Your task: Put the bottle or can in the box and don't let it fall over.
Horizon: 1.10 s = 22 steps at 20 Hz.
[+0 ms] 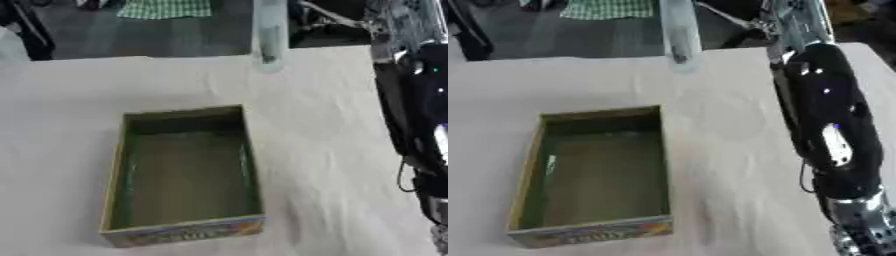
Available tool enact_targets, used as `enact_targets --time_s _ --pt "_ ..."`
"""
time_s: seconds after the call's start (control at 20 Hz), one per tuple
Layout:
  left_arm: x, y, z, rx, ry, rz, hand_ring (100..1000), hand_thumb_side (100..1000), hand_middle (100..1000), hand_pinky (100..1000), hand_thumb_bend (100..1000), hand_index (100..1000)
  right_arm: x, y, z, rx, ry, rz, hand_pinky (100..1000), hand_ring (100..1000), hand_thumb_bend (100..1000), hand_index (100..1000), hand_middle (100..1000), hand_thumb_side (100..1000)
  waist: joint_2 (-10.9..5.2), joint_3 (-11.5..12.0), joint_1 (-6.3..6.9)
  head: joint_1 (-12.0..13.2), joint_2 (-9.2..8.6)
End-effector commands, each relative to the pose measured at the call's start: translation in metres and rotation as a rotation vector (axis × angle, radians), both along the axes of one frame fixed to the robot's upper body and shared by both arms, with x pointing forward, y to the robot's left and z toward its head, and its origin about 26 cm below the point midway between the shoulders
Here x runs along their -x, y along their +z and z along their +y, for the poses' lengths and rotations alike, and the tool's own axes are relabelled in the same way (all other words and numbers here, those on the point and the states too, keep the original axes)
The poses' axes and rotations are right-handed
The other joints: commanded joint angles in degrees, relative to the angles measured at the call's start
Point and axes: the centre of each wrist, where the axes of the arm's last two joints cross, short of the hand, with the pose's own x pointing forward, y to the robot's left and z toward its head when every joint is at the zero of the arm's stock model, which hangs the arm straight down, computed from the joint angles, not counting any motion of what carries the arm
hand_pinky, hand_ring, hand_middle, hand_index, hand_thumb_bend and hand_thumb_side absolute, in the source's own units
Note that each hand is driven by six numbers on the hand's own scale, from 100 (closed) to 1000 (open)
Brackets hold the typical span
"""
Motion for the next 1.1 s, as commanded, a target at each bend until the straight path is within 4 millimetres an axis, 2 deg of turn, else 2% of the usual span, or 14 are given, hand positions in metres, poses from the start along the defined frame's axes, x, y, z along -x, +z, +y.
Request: enact_targets --time_s 0.05,0.6,0.75,0.8,0.85,1.1 --pt "0.002 0.009 0.005 -0.021 0.011 -0.022 1000 649 985 828 779 770 0.002 0.006 0.015 0.020 0.044 -0.022 100 100 359 1000 394 997 -1.33 0.20 -0.09 -0.45 0.42" --pt "0.003 0.008 0.009 0.009 0.049 -0.023 1000 649 986 828 776 771 0.004 -0.022 0.061 0.122 0.210 0.029 100 100 390 1000 397 1000 -1.80 0.54 -0.68 -0.59 0.78" --pt "0.004 0.008 0.011 0.024 0.075 -0.032 1000 648 985 827 777 771 0.005 -0.031 0.066 0.137 0.237 0.043 100 100 416 1000 391 1000 -1.67 0.78 -0.80 -0.54 0.66" --pt "0.004 0.008 0.012 0.029 0.082 -0.033 1000 648 986 827 778 771 0.005 -0.036 0.066 0.138 0.240 0.053 100 100 374 1000 386 1000 -1.57 0.91 -0.77 -0.48 0.55" --pt "0.004 0.007 0.012 0.033 0.086 -0.033 1000 648 986 828 778 771 0.005 -0.040 0.066 0.139 0.240 0.065 100 100 442 1000 384 1000 -1.47 1.05 -0.70 -0.48 0.43" --pt "0.005 0.006 0.010 0.041 0.086 -0.035 1000 648 986 828 778 771 0.004 -0.058 0.068 0.170 0.262 0.127 100 100 474 1000 366 1000 -0.97 1.51 -0.50 -0.76 0.15"
